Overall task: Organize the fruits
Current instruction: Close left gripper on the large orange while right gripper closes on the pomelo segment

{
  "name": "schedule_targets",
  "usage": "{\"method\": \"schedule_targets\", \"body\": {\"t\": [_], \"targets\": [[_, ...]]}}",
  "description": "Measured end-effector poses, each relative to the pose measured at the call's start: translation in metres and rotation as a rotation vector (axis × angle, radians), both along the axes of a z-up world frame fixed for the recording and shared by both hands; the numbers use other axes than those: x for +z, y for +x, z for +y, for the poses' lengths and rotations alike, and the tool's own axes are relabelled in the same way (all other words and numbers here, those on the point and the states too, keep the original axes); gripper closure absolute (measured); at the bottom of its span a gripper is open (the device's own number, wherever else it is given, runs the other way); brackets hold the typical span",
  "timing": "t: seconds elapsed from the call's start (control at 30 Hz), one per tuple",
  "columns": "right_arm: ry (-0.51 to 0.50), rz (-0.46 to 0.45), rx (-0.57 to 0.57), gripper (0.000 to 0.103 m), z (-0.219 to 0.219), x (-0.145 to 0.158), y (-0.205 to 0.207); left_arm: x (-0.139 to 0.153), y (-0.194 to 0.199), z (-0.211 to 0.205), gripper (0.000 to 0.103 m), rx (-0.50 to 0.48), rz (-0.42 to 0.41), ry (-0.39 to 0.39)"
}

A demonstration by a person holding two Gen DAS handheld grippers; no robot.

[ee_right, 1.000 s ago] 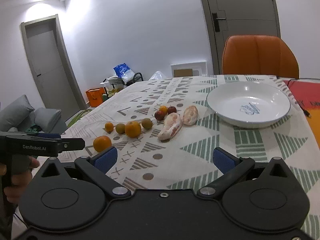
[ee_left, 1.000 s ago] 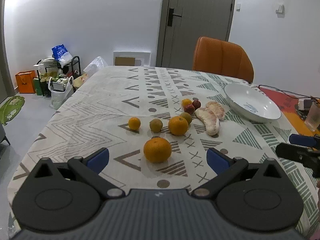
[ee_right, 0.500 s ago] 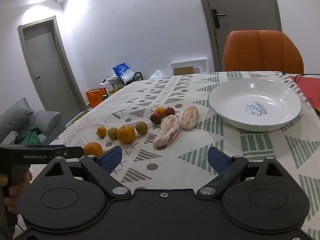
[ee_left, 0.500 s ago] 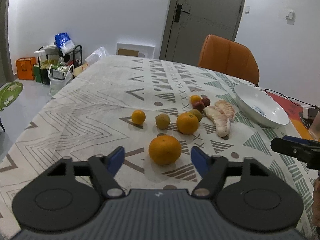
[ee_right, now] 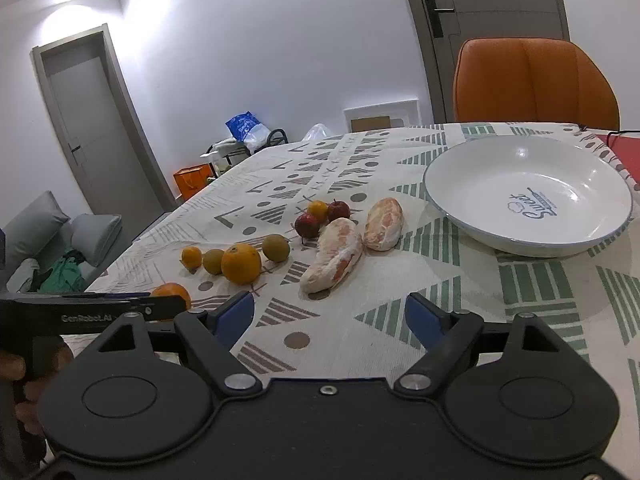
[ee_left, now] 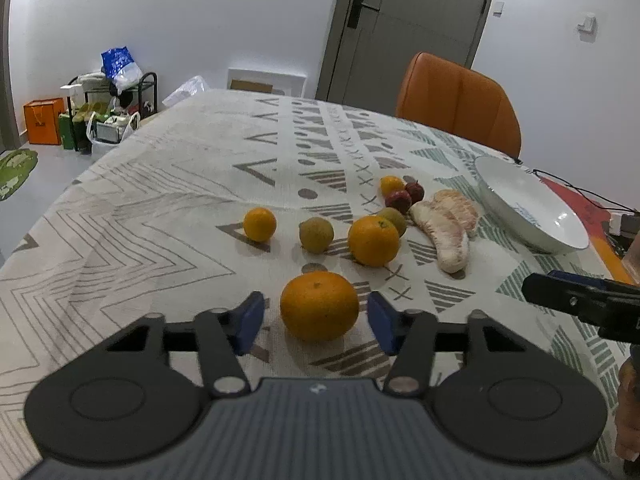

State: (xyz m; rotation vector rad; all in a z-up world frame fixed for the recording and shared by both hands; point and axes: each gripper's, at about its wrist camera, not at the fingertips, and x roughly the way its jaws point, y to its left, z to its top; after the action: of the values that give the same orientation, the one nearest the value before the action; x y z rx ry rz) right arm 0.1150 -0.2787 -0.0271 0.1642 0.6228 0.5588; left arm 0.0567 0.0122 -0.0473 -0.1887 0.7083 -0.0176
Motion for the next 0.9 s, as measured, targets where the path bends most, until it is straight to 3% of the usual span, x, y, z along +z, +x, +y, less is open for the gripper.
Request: {"method": "schedule_targets", "body": {"t": [0.07, 0.6, 0.9], "targets": [[0.001, 0.005, 0.000, 0.023, 0.001, -0.001, 0.004, -0.003, 0.003, -0.001, 0.061, -0.001, -0.005, -0.009], [-0.029, 0.063, 0.006, 0.046, 0.027, -0.017, 0.047, 0.001, 0.017, 0.008, 0.062, 0.025, -0.032, 0.002], [-0.034, 0.064, 0.033, 0.052, 0.045, -0.018, 0.067, 0.003, 0.022, 0.019, 0.062, 0.051, -0.043, -0.003]]}}
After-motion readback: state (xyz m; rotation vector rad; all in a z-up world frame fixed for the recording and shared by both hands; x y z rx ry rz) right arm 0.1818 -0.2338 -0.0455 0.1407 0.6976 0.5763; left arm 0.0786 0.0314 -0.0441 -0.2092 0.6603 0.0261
